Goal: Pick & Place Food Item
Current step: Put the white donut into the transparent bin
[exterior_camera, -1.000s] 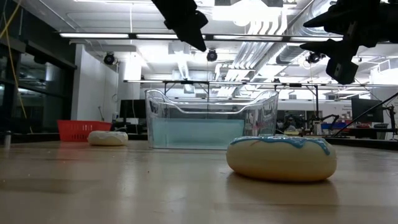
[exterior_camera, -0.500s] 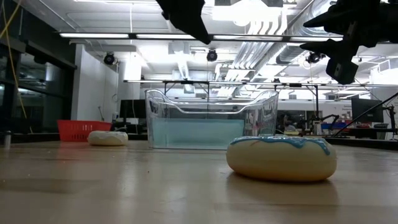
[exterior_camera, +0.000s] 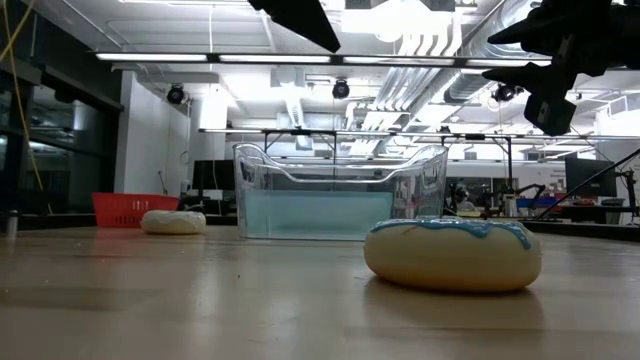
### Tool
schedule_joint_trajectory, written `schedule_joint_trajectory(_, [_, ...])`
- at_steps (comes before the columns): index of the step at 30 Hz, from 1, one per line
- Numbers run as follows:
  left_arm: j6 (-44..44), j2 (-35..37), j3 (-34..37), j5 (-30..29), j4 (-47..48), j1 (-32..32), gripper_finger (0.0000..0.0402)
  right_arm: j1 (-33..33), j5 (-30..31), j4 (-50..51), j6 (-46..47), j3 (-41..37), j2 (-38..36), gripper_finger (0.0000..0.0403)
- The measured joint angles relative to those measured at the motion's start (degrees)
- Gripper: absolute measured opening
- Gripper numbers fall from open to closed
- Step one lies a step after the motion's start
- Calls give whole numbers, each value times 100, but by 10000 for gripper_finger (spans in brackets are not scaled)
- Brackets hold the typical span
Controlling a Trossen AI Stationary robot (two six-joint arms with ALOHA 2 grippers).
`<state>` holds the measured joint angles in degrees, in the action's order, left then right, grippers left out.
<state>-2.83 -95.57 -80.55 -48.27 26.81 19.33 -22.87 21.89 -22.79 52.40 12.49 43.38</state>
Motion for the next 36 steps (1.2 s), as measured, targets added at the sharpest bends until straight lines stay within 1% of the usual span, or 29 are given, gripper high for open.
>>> schedule_joint_trajectory(5, [397, 0, 0, 87, 187, -57, 85, 2, 0, 0, 0, 0, 0, 144])
schedule_joint_trajectory(9, [935, -2, 0, 307, 699, -98, 85, -1, 0, 0, -1, 0, 0, 144])
schedule_joint_trajectory(14, [1557, 15, 0, 444, 1419, -50, 85, 2, 0, 1, -1, 0, 1, 144])
schedule_joint_trajectory(16, [1853, 42, 0, 604, 1699, -24, 85, 0, 0, 0, -2, 0, 0, 144])
schedule_joint_trajectory(20, [2548, 101, -2, 1149, 2327, 4, 85, 2, 0, 4, 0, 0, 0, 144])
schedule_joint_trajectory(23, [3034, 144, 0, 1684, 2835, -1, 85, -1, 0, 16, 0, 0, 0, 144])
schedule_joint_trajectory(26, [3367, 179, -4, 2145, 3187, -36, 85, -1, -2, 34, 0, 0, 2, 144])
schedule_joint_trajectory(31, [3482, 197, -2, 2835, 3573, -44, 85, 0, 0, 33, -2, 0, 1, 144])
schedule_joint_trajectory(34, [3489, 197, -2, 3393, 3647, -46, 85, -1, -1, 38, -1, 0, 2, 144])
schedule_joint_trajectory(36, [3484, 197, -2, 3654, 3651, -46, 85, 2, 0, 42, -2, 0, 0, 144])
